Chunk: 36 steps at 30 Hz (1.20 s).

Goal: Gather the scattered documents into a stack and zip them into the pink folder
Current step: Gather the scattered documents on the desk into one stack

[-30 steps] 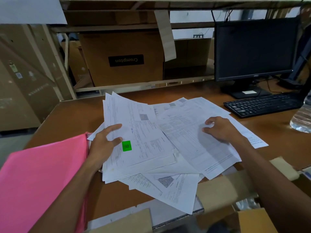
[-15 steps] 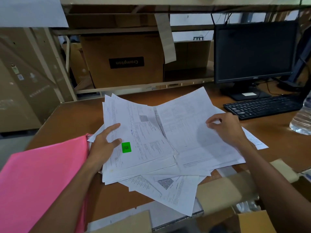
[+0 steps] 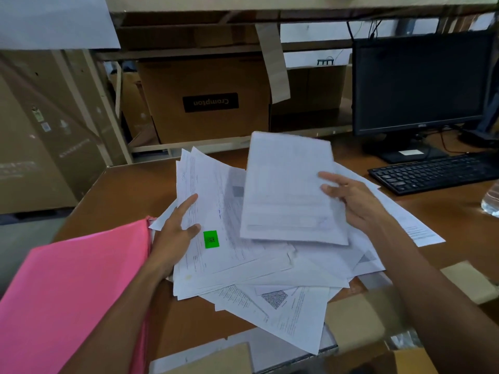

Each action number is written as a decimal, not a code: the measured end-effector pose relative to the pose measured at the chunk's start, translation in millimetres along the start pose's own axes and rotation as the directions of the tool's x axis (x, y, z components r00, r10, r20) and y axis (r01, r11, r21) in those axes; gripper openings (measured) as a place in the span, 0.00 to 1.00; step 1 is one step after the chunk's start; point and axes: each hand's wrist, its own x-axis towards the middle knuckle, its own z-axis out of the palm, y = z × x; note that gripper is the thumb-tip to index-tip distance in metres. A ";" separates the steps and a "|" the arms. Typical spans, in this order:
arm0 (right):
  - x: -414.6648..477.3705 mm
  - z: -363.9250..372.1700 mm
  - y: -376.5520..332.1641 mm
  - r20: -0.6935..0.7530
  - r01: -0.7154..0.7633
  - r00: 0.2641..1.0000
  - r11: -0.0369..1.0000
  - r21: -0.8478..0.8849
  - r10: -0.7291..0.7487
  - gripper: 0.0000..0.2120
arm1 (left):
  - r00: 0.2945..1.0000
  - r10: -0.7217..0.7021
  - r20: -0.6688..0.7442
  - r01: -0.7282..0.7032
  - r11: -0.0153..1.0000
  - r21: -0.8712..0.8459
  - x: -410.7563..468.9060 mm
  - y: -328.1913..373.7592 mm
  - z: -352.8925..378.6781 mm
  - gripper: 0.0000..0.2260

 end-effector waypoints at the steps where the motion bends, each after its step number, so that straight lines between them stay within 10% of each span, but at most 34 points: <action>1: 3.4 9.8 5.8 -0.021 0.011 1.000 0.988 -0.153 -0.015 0.18 | 1.000 -0.003 -0.009 0.003 1.000 0.003 0.6 -0.2 0.3 0.27; 8: 1.4 90.3 35.0 0.164 0.187 0.982 0.665 -0.723 -0.098 0.21 | 0.999 0.031 -0.023 -0.035 0.989 -0.146 0.2 5.1 6.1 0.23; 15: 6.5 115.3 49.1 0.229 0.233 0.971 0.469 -0.852 -0.067 0.26 | 0.995 0.098 -0.006 -0.098 0.995 -0.002 3.7 -3.5 1.3 0.38; 18: 15.0 95.4 52.8 0.233 0.274 0.961 0.407 -0.872 -0.147 0.09 | 0.999 0.051 0.011 -0.051 0.998 0.025 7.4 -8.9 -0.8 0.34; 25: 32.5 -6.8 31.7 -0.082 -0.077 0.990 0.048 -0.996 -0.114 0.30 | 1.000 -0.005 -0.026 0.006 0.999 0.050 8.4 -10.5 -1.2 0.28; 31: 39.3 -34.7 25.0 -0.064 -0.070 0.996 -0.090 -0.994 -0.066 0.36 | 1.000 -0.004 -0.024 0.005 0.999 0.050 6.9 -9.3 -0.3 0.28; 36: 47.7 -33.0 18.4 -0.026 -0.027 0.999 0.034 -0.999 0.023 0.38 | 1.000 0.000 -0.029 0.002 0.998 0.063 6.7 -9.7 -0.6 0.28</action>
